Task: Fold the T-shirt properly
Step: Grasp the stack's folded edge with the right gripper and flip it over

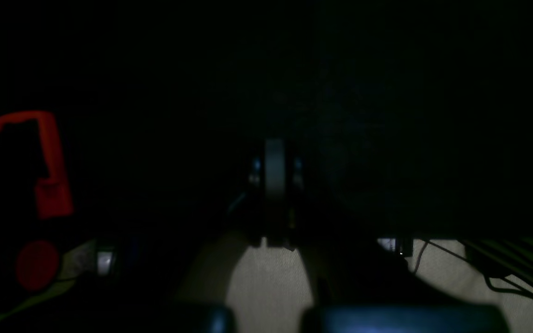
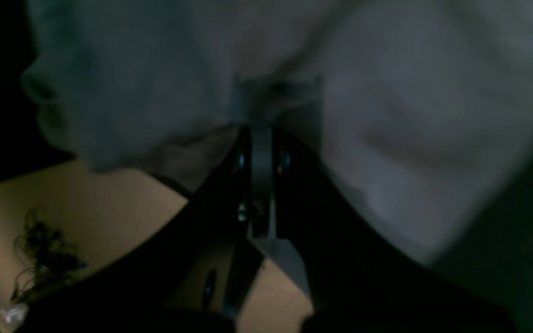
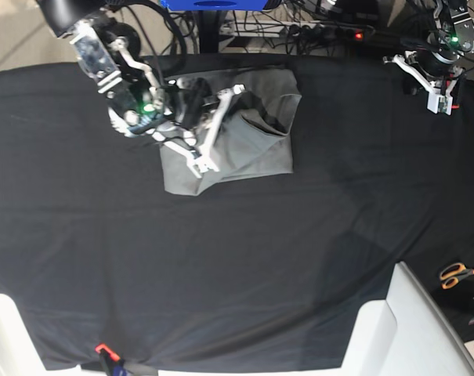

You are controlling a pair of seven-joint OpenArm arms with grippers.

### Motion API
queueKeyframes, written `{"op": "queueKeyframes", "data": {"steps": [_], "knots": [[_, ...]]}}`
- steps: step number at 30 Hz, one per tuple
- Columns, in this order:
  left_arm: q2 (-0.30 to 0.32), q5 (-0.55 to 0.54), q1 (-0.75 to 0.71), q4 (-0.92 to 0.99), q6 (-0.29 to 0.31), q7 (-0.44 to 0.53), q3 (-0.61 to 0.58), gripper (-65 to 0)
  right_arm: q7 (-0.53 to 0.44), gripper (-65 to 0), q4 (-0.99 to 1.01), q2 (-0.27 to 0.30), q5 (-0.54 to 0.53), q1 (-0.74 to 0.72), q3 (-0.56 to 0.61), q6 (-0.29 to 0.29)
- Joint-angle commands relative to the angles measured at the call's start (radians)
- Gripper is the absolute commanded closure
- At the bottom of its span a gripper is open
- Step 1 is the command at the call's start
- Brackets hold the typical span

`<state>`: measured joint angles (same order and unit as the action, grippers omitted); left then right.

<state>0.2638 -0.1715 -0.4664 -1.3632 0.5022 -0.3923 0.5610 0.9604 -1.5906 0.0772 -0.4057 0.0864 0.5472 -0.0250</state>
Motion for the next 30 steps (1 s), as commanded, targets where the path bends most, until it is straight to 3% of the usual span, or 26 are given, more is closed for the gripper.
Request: {"op": "queueKeyframes", "data": {"steps": [1,5,12,21,25,30], "knots": [[0.015,-0.010,-0.002,-0.012,0.002,0.017,0.006,0.0,-0.016,-0.5,0.003,-0.017,-0.008,-0.035,-0.002,0.009],[0.015,-0.010,-0.002,-0.012,0.002,0.017,0.006,0.0,-0.018,-0.3,0.062,-0.050,-0.008,-0.084,0.000,0.010],[0.016,-0.010,-0.004,-0.012,0.002,0.017,0.009,0.0,-0.018,-0.3,0.071,-0.061,-0.008,-0.158,-0.002,0.010],[0.016,-0.010,0.002,-0.012,0.002,0.017,0.006,0.0,-0.018,-0.2,0.069,-0.153,-0.008,-0.218,-0.002,0.012],[0.016,-0.010,-0.002,-0.012,0.002,0.017,0.009,0.0,0.018,-0.2,0.023,-0.142,-0.008,-0.202,0.000,0.013],[0.022,-0.010,-0.005,-0.012,0.002,0.017,0.006,0.0,0.108,-0.2,-0.078,-0.081,-0.008,-0.104,0.000,0.013]]}}
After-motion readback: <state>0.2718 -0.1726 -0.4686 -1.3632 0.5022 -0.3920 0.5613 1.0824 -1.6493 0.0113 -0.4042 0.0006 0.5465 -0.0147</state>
